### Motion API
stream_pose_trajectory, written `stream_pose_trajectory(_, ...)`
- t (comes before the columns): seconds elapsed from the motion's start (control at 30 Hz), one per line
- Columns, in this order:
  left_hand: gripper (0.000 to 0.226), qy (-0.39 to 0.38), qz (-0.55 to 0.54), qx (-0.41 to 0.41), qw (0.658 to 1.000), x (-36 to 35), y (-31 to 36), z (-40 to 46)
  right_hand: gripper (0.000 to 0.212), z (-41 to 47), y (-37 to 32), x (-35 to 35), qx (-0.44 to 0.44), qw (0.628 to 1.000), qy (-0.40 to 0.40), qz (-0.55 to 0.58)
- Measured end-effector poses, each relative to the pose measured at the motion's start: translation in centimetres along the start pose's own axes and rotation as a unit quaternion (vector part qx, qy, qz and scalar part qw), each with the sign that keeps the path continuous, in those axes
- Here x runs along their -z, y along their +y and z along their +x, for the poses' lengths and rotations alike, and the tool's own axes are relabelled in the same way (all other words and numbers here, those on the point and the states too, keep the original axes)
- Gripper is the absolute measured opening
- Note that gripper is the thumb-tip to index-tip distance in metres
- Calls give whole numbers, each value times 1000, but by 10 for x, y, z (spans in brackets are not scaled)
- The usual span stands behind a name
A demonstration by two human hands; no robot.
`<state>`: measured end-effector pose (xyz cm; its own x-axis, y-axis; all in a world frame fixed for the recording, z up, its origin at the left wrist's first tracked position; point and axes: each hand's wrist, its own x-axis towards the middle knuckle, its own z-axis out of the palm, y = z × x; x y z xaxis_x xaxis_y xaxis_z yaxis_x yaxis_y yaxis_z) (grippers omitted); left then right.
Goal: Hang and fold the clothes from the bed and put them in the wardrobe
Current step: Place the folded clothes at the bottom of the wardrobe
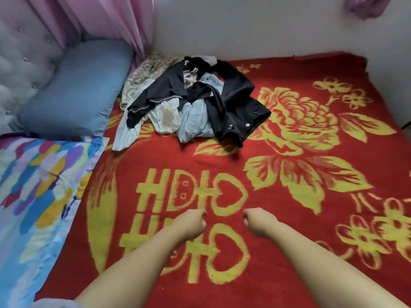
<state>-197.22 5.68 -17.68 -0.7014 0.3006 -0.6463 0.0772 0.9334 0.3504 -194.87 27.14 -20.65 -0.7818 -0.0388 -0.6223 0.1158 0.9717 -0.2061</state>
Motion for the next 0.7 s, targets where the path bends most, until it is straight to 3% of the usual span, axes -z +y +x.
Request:
stream_pose_trajectory(0.2,56,18,78,-48,996,-23,-34,147,47,147,25,-49,-62,992,110,27)
stream_pose_trajectory(0.37,73,140,152,-98,973,-11,-14,252,57,196,78,-111,-62,987,144,-26)
stream_pose_trajectory(0.5,83,256,259,-170,916,18,27,330,60,204,82,-123,-20,959,282,-7)
stream_pose_trajectory(0.6,82,334,328,-220,856,50,59,380,59,205,84,-128,-8,949,314,-21)
stream_pose_trajectory(0.7,68,326,404,-229,824,74,78,413,59,209,87,-128,-7,947,321,-31)
